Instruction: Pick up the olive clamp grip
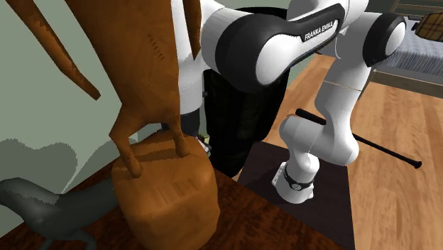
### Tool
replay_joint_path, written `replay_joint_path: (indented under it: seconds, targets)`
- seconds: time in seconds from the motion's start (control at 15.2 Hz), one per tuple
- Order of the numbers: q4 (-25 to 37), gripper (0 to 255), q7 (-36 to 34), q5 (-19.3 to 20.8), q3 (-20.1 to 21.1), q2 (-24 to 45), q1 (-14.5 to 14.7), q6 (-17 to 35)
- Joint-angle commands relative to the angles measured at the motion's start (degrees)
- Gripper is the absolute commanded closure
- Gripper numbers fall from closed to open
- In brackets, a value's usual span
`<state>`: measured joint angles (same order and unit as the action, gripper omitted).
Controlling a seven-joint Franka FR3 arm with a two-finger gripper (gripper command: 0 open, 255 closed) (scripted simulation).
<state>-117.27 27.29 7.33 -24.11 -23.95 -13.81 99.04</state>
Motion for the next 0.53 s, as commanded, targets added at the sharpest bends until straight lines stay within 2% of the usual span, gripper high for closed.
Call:
replay_joint_path:
  seconds: [0.0,0.46]
  targets:
    - [1.63,255,0.14,-0.11,0.06,0.14,0.06,-1.46]
    - [7.32,255,0.36,-0.62,0.26,1.22,0.4,-6.11]
